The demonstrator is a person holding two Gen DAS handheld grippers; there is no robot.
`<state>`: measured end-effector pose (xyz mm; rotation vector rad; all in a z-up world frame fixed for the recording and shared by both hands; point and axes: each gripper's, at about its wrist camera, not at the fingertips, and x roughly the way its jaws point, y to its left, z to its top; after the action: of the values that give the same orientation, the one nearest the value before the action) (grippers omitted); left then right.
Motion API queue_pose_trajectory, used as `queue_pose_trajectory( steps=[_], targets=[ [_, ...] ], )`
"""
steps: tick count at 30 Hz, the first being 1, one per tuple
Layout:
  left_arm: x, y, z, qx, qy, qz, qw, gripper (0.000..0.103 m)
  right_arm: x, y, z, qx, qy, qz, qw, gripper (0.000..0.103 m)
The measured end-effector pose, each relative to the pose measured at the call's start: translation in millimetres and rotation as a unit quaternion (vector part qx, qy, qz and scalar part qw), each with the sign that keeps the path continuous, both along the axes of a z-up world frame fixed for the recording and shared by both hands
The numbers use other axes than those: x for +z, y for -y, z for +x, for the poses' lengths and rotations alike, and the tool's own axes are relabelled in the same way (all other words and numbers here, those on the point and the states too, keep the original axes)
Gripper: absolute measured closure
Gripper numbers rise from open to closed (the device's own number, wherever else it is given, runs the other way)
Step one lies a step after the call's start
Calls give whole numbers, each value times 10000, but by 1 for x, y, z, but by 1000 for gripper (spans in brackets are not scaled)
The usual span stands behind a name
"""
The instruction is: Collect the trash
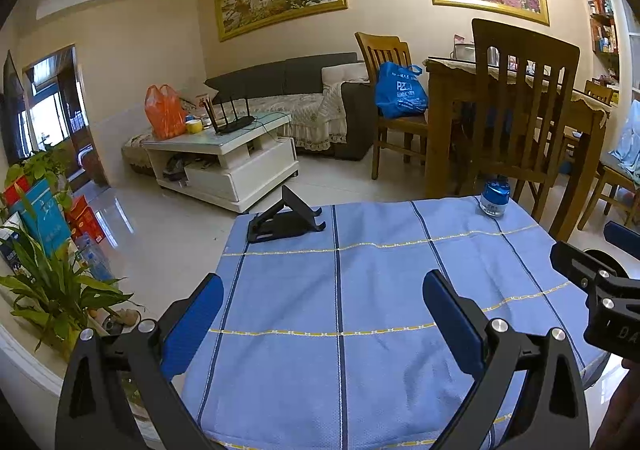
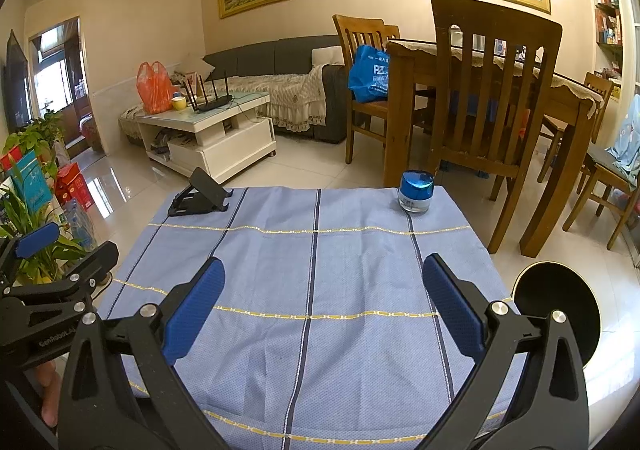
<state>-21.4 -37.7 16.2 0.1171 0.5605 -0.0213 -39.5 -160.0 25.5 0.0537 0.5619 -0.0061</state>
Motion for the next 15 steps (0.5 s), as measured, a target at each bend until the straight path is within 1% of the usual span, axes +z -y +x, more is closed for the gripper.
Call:
queue_pose_trajectory(
  steps=[9,15],
  targets=[
    [0,0,0,2,-3,-2,10000,7,0,0,-1,10,-10,14,10000,5],
    [-3,-2,3,-87,-72,-77,9999,7,-1,0,-1,13,-7,-3,10000,5]
  ],
)
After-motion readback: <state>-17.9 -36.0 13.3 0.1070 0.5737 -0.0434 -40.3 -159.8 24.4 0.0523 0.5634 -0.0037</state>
